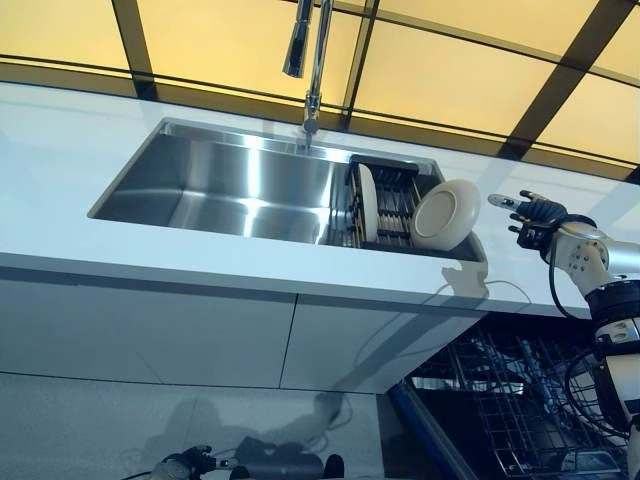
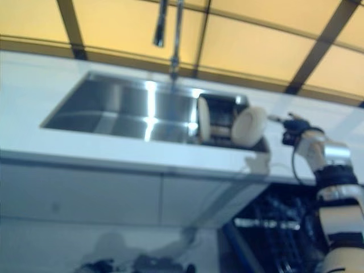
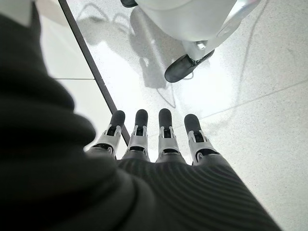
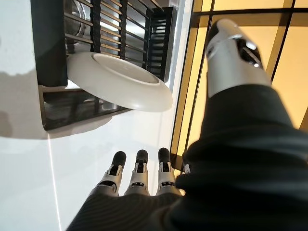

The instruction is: Take plates into dishwasher

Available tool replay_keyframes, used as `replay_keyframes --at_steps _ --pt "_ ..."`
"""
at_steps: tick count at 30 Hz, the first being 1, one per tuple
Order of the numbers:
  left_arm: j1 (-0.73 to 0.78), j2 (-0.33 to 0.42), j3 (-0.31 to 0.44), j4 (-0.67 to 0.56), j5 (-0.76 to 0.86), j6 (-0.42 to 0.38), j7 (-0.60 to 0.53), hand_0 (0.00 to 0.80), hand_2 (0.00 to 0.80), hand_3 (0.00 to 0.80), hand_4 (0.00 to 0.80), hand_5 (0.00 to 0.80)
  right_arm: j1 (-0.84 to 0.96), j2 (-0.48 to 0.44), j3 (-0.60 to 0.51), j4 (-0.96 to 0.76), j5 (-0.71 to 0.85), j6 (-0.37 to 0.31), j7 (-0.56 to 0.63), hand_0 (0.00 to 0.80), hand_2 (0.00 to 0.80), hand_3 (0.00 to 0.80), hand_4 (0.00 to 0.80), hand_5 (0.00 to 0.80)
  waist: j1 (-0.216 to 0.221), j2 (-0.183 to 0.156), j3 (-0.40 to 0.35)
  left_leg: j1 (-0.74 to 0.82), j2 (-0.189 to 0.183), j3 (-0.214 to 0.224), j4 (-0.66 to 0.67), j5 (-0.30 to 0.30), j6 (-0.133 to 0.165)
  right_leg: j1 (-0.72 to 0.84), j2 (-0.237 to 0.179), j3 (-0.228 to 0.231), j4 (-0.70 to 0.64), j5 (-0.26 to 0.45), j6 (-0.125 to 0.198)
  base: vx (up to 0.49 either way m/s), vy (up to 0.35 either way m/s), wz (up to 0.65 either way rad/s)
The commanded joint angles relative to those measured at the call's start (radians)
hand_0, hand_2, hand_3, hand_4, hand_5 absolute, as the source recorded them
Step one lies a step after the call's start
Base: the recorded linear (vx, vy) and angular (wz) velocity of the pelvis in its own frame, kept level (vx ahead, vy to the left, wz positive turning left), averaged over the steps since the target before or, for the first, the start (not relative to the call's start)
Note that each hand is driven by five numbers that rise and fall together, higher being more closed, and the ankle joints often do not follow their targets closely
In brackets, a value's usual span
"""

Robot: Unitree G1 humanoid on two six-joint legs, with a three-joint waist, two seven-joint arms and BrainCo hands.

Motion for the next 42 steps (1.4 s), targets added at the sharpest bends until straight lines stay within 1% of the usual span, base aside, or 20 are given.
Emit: replay_keyframes --at_steps 1,8,16,32,42 --pt "-0.041 0.011 -0.049 0.031 -0.006 -0.012 0.006 0.0 0.0 0.0 0.0 0.0 -0.17 -0.105 0.044 0.045 0.035 -0.013 0.003 0.0 0.0 0.0 0.0 0.0 0.043 0.027 0.003 -0.019 -0.034 -0.037 0.002 -0.054 0.049 0.03 -0.075 -0.045 0.099 -0.016 0.097 0.0 0.0 0.0" --pt "-0.043 0.016 -0.052 0.03 -0.002 -0.01 0.007 0.0 0.0 0.0 0.0 0.0 -0.193 -0.101 0.049 0.076 0.046 -0.001 0.006 0.0 0.0 0.0 0.0 0.0 0.048 0.028 0.006 -0.019 -0.037 -0.041 0.002 -0.056 0.051 0.02 -0.078 -0.05 0.11 -0.012 0.098 0.0 0.0 0.0" --pt "-0.036 0.015 -0.058 0.023 0.004 -0.011 0.003 0.0 0.0 0.0 0.0 0.0 -0.208 -0.08 0.06 0.058 0.08 -0.003 -0.006 0.0 0.0 0.0 0.0 0.0 0.05 0.03 0.01 -0.019 -0.038 -0.045 0.002 -0.057 0.05 0.015 -0.08 -0.051 0.117 -0.013 0.099 -0.001 0.001 0.0" --pt "-0.042 0.011 -0.084 0.021 0.016 -0.011 -0.007 0.0 0.0 0.0 0.0 0.0 -0.233 -0.037 0.07 0.093 0.07 0.004 0.003 0.0 0.0 0.0 0.0 0.0 0.063 0.041 0.017 -0.016 -0.044 -0.062 0.002 -0.06 0.051 0.01 -0.088 -0.058 0.128 -0.008 0.101 0.001 0.002 0.01" --pt "-0.046 0.011 -0.089 0.017 0.018 -0.01 -0.008 0.0 0.0 0.0 0.0 0.0 -0.227 -0.008 0.078 0.092 0.073 0.013 0.012 0.0 0.0 0.0 0.0 0.0 0.068 0.04 0.022 -0.013 -0.046 -0.064 0.002 -0.062 0.053 0.008 -0.092 -0.062 0.134 -0.005 0.102 0.004 0.002 -0.01"
